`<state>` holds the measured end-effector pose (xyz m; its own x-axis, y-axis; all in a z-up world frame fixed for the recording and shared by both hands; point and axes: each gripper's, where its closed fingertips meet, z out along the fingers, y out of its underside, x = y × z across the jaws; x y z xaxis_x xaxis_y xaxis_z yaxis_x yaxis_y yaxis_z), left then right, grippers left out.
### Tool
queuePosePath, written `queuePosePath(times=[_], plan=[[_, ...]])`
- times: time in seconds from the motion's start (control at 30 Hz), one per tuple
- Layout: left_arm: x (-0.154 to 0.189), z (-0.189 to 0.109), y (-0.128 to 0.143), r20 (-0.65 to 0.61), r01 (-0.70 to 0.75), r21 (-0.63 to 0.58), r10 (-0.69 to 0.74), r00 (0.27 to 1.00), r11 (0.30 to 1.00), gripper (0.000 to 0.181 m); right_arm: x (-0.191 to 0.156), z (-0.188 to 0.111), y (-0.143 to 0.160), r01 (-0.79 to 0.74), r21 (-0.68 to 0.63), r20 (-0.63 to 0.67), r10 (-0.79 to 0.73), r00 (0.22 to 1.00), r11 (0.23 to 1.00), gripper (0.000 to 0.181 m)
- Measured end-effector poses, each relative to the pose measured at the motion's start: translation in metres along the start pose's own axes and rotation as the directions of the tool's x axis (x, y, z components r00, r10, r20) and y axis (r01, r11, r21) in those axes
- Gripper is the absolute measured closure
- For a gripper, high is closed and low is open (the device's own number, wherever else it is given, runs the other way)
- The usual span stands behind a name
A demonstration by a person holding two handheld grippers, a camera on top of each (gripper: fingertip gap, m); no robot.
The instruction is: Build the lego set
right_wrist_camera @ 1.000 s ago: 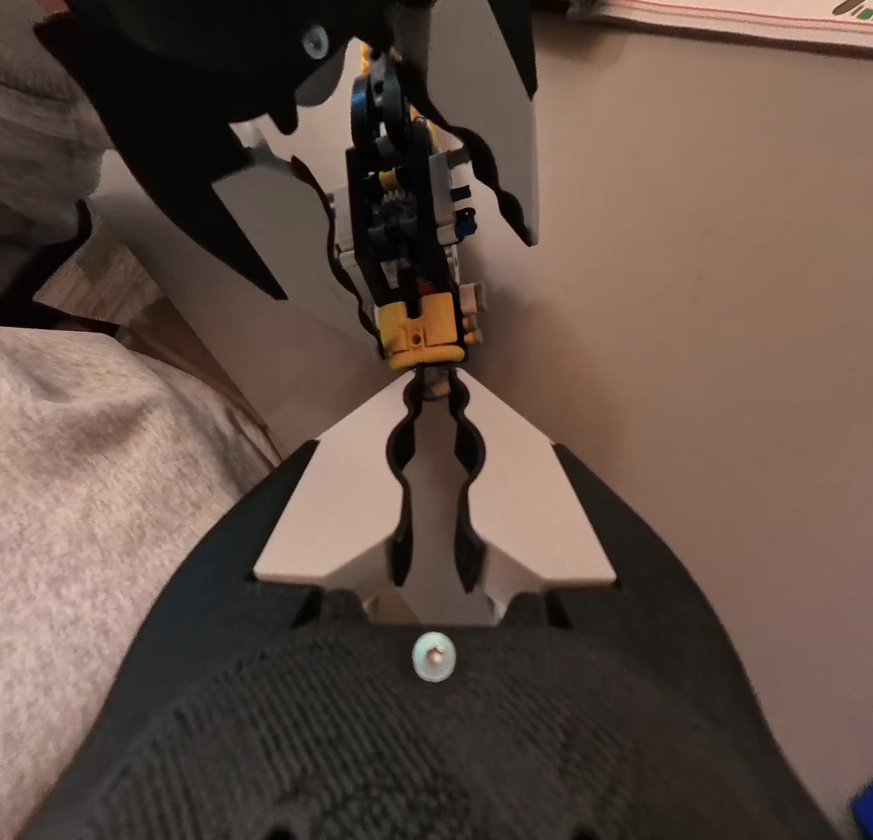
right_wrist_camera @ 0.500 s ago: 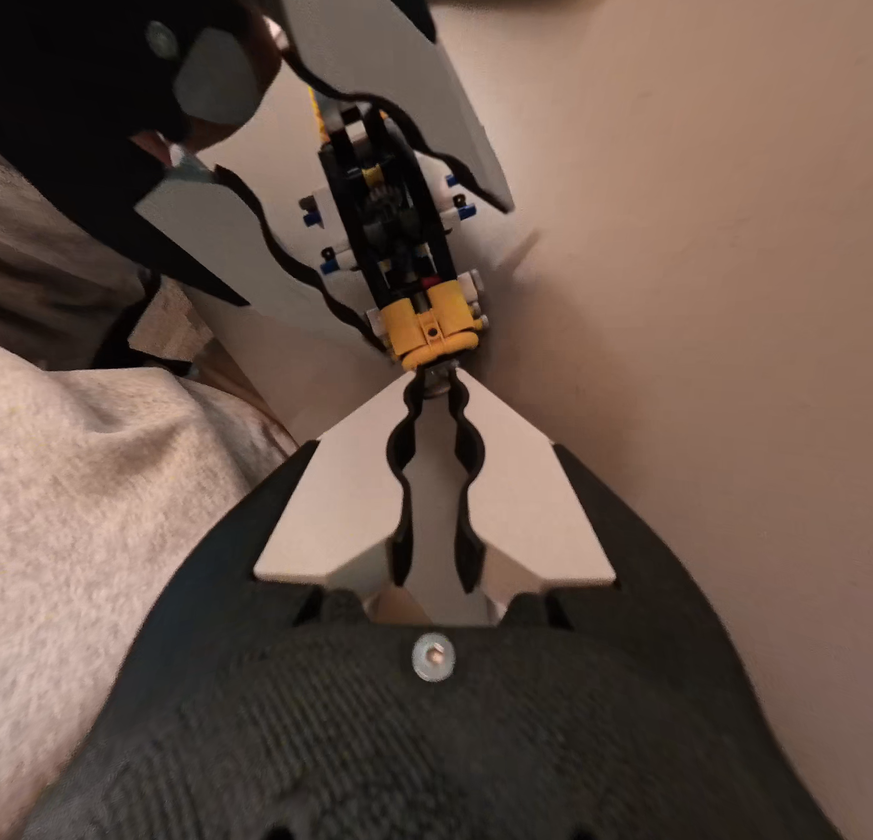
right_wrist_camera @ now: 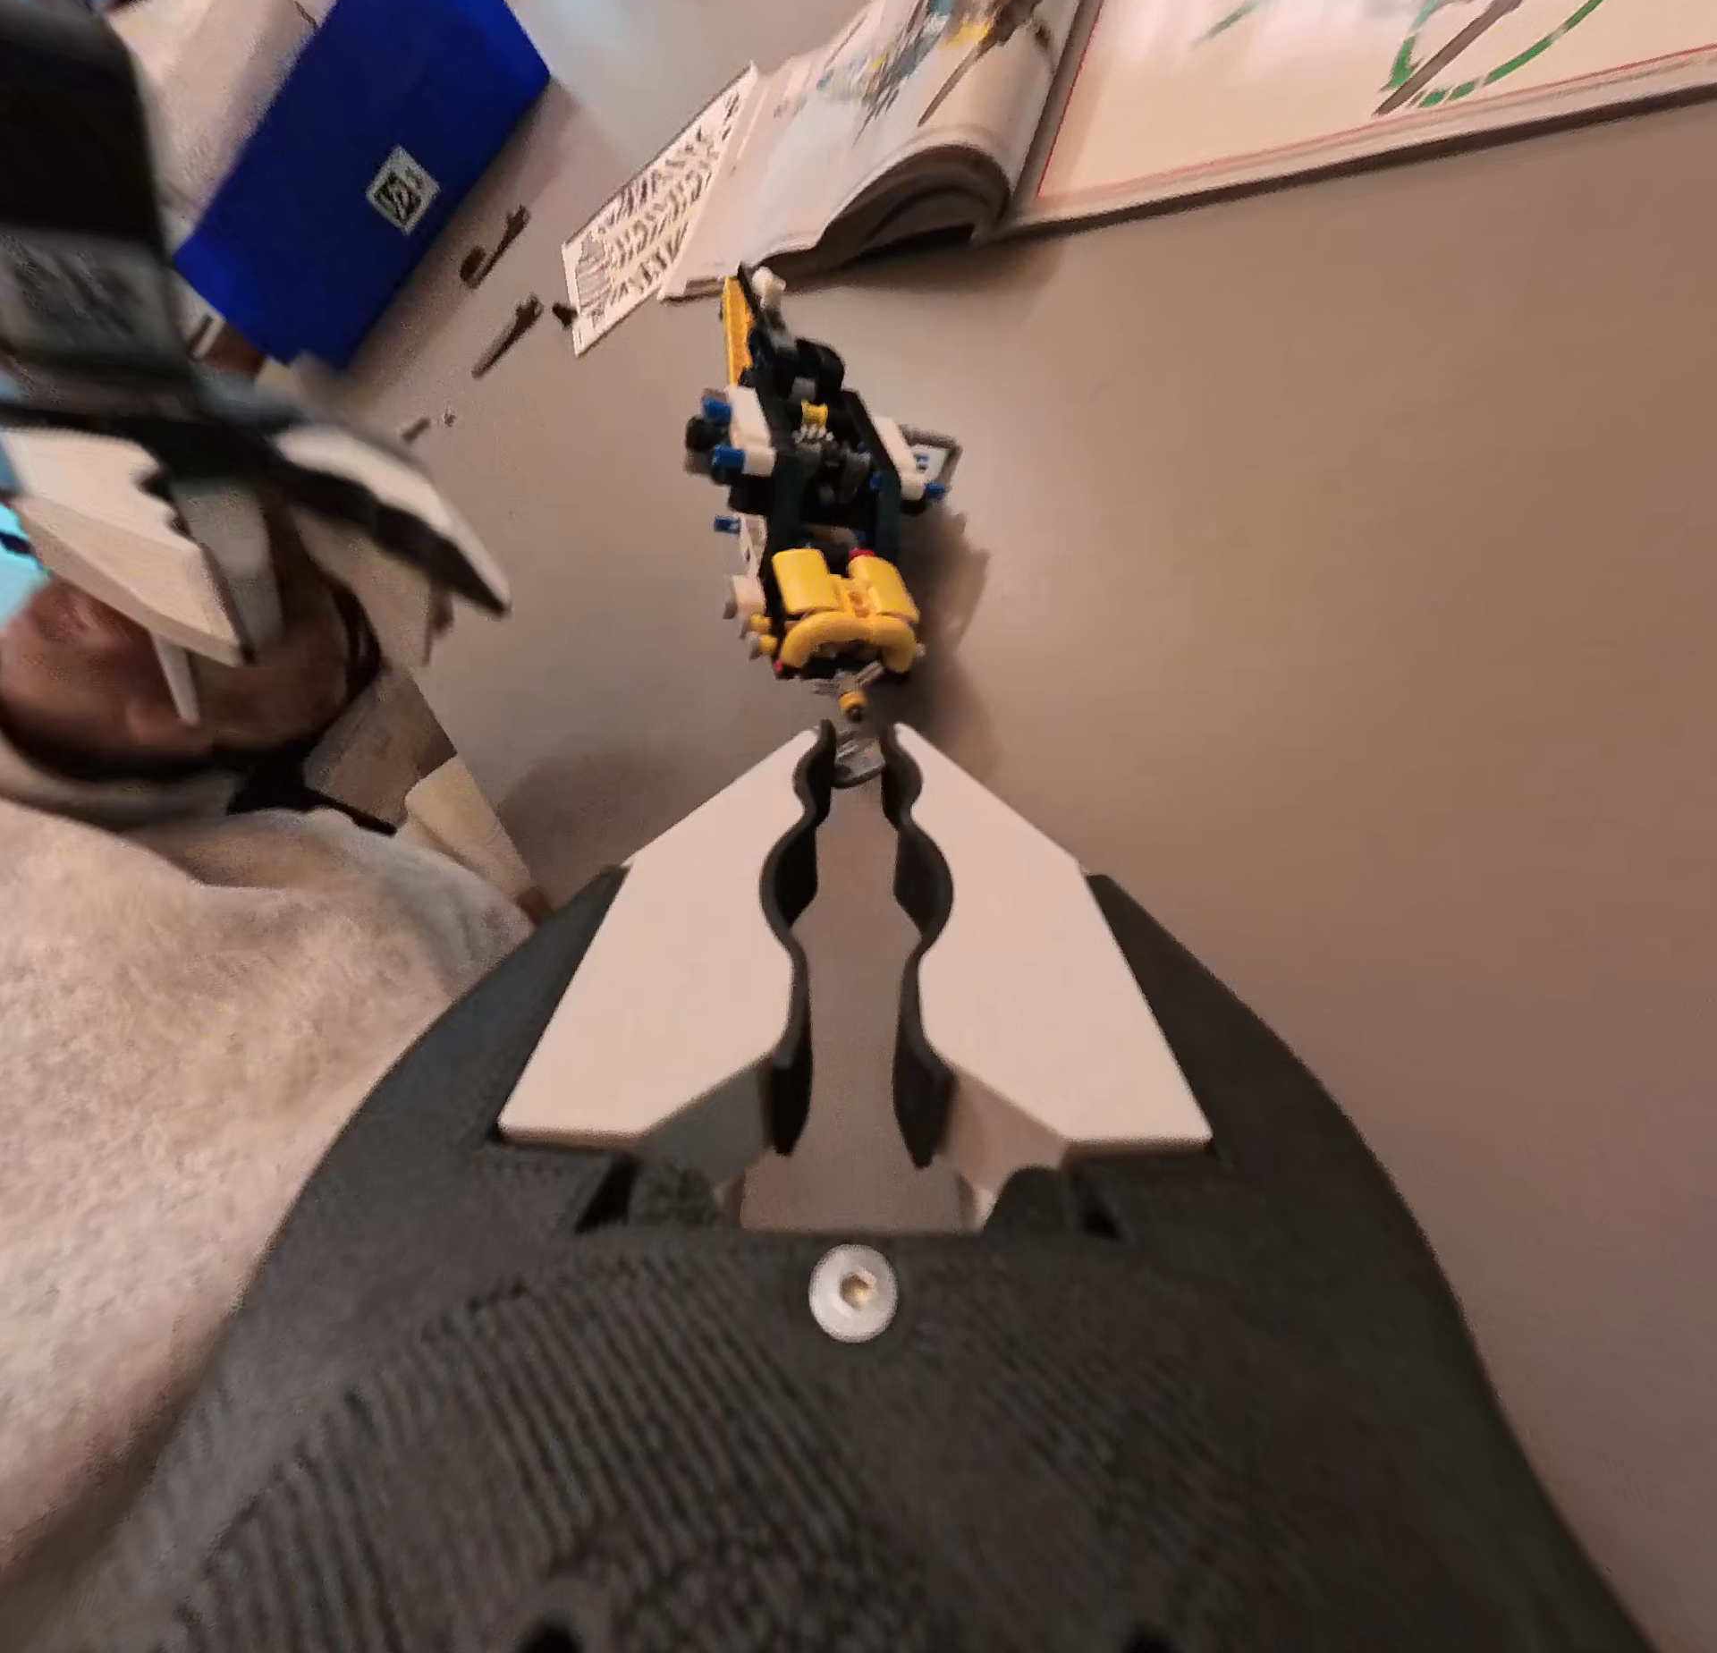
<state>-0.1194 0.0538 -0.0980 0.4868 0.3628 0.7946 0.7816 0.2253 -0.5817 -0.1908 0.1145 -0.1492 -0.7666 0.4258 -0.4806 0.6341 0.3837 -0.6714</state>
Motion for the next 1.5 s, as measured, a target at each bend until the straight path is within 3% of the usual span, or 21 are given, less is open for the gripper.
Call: queuePosePath(times=[0.03,0.13,0.37,0.53,0.7,0.87,1.07,1.3,1.5], plan=[[-0.003,0.003,0.003,-0.073,0.177,0.078,-0.171,0.982,0.981,0.133,0.004,-0.001,-0.003,-0.01,0.023,0.01,0.01,1.0,1.0,0.173],[-0.024,0.013,0.007,-0.228,0.505,0.193,-0.462,0.857,0.841,0.14,0.008,0.002,-0.013,-0.057,0.087,0.092,0.049,0.995,0.995,0.173],[-0.038,0.053,0.014,-0.157,0.575,0.249,-0.554,0.818,0.779,0.139,0.012,0.019,-0.008,-0.086,0.045,0.179,0.077,0.981,0.995,0.173],[-0.061,0.059,0.014,-0.119,0.639,0.321,-0.639,0.76,0.699,0.138,0.018,0.025,-0.012,-0.108,0.048,0.224,0.094,0.97,0.993,0.173],[-0.069,0.067,0.011,-0.17,0.692,0.336,-0.681,0.712,0.64,0.135,0.018,0.029,-0.01,-0.159,-0.027,0.334,0.159,0.929,0.987,0.174],[-0.079,0.066,0.011,-0.109,0.668,0.35,-0.68,0.725,0.657,0.151,0.011,0.032,-0.008,-0.22,-0.146,0.446,0.263,0.855,0.965,0.174],[-0.079,0.047,0.024,-0.062,0.663,0.273,-0.675,0.735,0.697,0.154,-0.007,0.043,0.0,-0.229,-0.24,0.454,0.318,0.833,0.943,0.174],[-0.079,0.021,0.037,-0.017,0.593,0.209,-0.604,0.797,0.777,0.159,-0.026,0.052,0.002,-0.331,-0.241,0.39,0.404,0.828,0.912,0.181],[-0.085,0.006,0.035,0.006,0.528,0.209,-0.541,0.841,0.823,0.159,-0.023,0.061,0.015,-0.422,-0.132,0.251,0.442,0.861,0.897,0.181]])
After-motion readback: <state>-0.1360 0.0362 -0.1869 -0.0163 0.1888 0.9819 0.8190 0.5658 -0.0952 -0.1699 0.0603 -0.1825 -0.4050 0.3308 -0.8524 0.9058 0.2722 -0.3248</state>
